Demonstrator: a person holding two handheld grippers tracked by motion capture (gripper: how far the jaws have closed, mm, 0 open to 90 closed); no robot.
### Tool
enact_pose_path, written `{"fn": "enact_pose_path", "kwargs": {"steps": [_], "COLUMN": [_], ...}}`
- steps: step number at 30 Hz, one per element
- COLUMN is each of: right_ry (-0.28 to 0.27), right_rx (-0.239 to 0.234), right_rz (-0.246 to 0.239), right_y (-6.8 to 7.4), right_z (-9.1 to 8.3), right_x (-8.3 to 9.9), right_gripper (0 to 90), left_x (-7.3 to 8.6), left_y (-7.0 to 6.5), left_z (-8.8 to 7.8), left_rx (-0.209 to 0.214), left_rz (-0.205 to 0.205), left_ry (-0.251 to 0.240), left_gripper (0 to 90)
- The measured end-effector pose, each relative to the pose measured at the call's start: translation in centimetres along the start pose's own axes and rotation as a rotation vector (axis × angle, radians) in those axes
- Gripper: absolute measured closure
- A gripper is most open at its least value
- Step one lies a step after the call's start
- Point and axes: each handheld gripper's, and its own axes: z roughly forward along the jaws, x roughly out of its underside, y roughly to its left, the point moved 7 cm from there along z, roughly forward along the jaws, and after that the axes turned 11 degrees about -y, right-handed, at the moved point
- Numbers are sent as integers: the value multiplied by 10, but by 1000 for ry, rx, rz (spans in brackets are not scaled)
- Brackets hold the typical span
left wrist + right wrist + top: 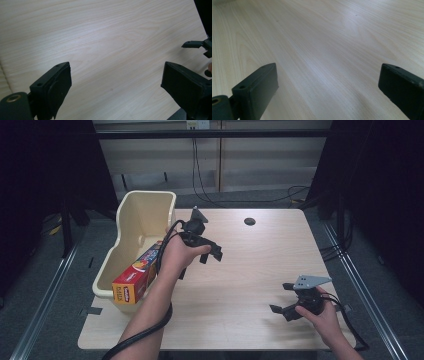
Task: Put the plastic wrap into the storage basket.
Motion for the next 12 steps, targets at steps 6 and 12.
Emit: {"fn": "enact_pose_path", "kwargs": {"steps": [6, 12], "right_ry": [14, 27], "right_rx": [1, 7], "right_rz": [2, -6], "right_y": [0, -2], "right_z": [0, 2], "right_x": [2, 5], "right_gripper": [27, 28], "left_x": [9, 15], "left_y": [1, 1], "left_z": [11, 19], "left_rx": [-2, -3], "left_rz": [5, 30], "left_ry": [6, 3], "left_gripper": [90, 89]}}
